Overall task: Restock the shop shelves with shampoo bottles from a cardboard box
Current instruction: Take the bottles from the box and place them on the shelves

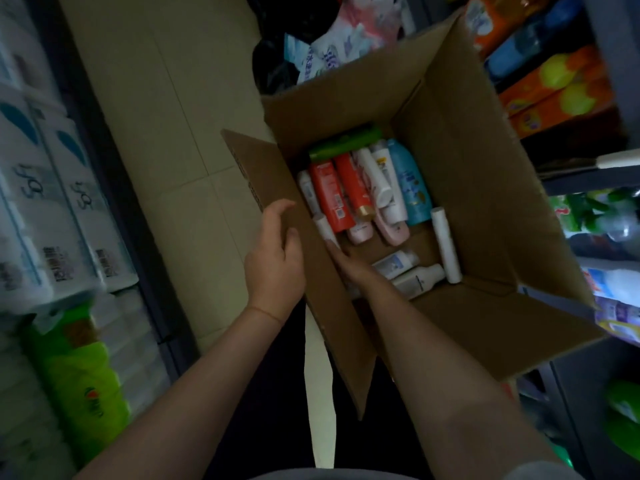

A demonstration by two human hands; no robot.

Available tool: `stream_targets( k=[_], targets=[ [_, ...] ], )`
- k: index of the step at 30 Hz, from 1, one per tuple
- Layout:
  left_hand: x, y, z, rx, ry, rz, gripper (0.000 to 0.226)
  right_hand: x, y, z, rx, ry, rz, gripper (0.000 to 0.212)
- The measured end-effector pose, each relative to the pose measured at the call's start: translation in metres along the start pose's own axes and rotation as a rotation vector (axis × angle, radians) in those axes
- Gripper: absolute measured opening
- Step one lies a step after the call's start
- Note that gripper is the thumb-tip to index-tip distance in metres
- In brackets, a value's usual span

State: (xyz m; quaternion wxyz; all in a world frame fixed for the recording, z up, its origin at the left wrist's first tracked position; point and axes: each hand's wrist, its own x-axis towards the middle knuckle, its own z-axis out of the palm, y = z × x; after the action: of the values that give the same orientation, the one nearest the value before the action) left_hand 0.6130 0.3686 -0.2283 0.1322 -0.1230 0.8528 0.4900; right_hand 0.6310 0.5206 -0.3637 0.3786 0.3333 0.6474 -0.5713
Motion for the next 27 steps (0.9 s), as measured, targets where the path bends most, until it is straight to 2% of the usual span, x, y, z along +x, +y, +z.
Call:
stream_targets(
  k=[5, 11, 14, 17, 20, 22, 25, 27],
  targets=[
    [-0.002, -0.006, -0.003, -0.038, 0.029, 0.012, 0.032, 0.01, 0.0, 0.01, 0.046, 0.071, 0.034, 0.074],
    [-0.007, -0.002, -0.006, -0.051, 0.055, -0.005, 0.034, -0.025, -0.025, 0.0, -0.144, 0.121, -0.05, 0.047],
    [-0.015, 0.017, -0.01, -0.02, 0.036, -0.016, 0.041, -0.067, -0.055, -0.012, -0.082, 0.109, -0.093, 0.033],
    [-0.025, 0.046, -0.007, -0.141, -0.027, -0.017, 0.043, -0.123, -0.085, -0.033, 0.033, 0.131, -0.165, 0.033],
    [-0.03, 0.095, 0.0, -0.39, -0.062, -0.082, 0.027, -0.191, -0.117, -0.064, 0.148, 0.233, -0.236, 0.03],
    [-0.035, 0.147, 0.003, -0.522, -0.171, -0.093, 0.015, -0.238, -0.138, -0.088, 0.242, 0.333, -0.312, 0.04],
    [-0.061, 0.241, 0.005, -0.569, -0.408, 0.068, 0.01, -0.313, -0.165, -0.123, 0.302, 0.467, -0.45, 0.055],
    [-0.088, 0.303, 0.005, -0.603, -0.526, 0.238, 0.007, -0.369, -0.179, -0.146, 0.318, 0.552, -0.593, 0.052]
  ],
)
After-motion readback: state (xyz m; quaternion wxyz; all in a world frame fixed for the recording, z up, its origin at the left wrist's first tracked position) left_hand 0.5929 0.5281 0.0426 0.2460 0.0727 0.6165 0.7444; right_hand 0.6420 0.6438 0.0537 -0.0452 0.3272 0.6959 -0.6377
